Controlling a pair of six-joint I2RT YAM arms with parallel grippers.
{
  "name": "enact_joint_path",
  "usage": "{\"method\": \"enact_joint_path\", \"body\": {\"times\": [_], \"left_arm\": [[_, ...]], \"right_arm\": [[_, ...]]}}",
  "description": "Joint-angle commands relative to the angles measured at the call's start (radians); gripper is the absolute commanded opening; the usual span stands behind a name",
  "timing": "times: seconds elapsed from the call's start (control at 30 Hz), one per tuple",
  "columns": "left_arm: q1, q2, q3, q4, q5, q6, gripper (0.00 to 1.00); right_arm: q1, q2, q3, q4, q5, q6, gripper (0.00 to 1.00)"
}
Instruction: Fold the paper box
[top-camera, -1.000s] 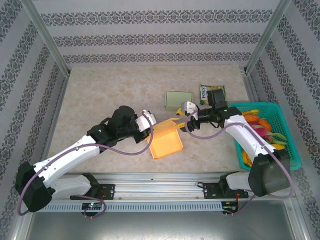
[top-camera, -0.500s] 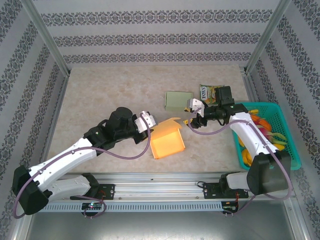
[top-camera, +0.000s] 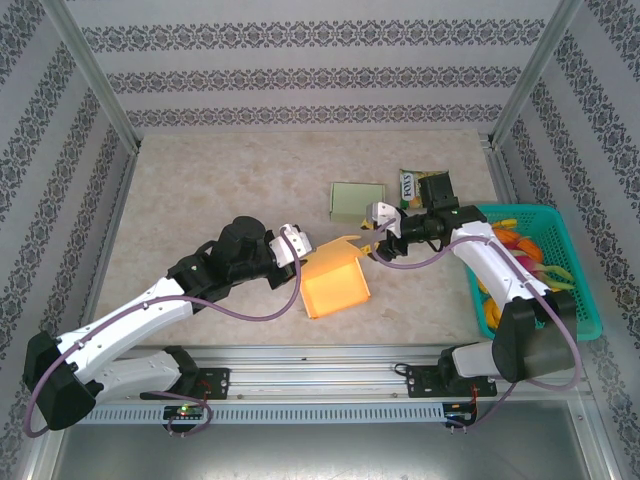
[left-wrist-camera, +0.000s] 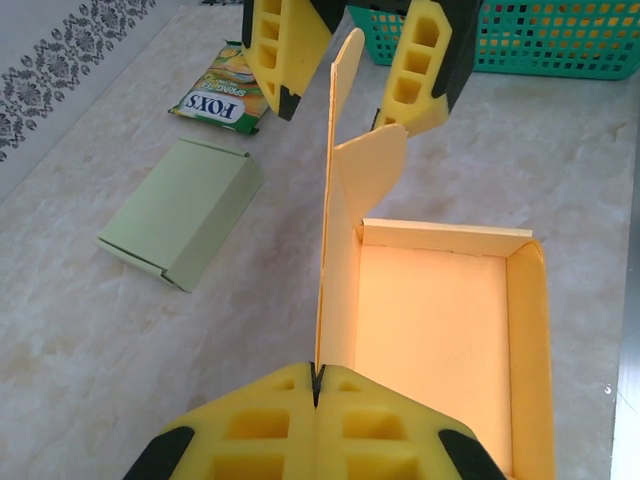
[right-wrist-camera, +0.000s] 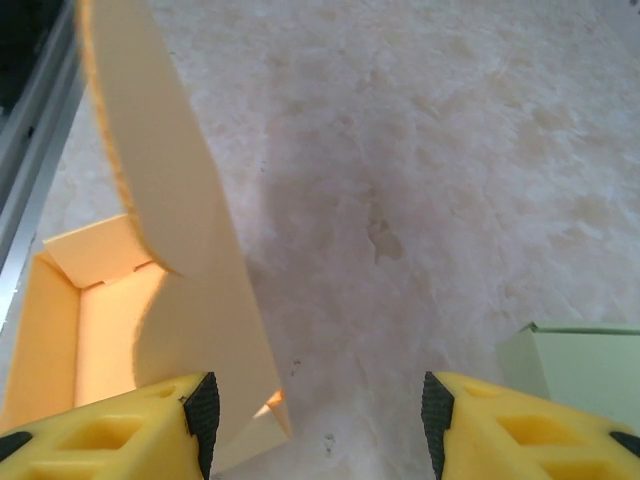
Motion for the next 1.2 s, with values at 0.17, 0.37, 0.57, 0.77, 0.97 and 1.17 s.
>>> {"method": "enact_joint_path", "body": {"times": [0.17,0.37,0.57,0.77,0.97,1.17], "left_arm": [[-0.018,-0.001,0.010,0.044,-0.015,-0.001,0.00],[-0.024,-0.009,0.009,0.047,-0.007,-0.004,0.00],[-0.033,-0.021,0.003,0.049,-0.007,-0.002,0.00],[-0.037,-0.024,0.003,0.051,-0.001,0.001,0.00],[-0.041,-0.024,0.001,0.055,-0.001,0.003,0.00],[-0.044,-0.030,-0.007,0.063,-0.003,0.002,0.00]], "right_arm": [[0.079,0.022,0.047,-0.078,-0.104,-0.052,0.57],[0.121,0.034,0.046,-0.065,-0.122,-0.047,0.57],[0.137,0.051,0.042,-0.069,-0.132,-0.059,0.53],[0.149,0.065,0.045,-0.074,-0.132,-0.073,0.46],[0.161,0.071,0.052,-0.074,-0.144,-0.078,0.40],[0.166,0.078,0.051,-0.073,-0.149,-0.080,0.30]]}}
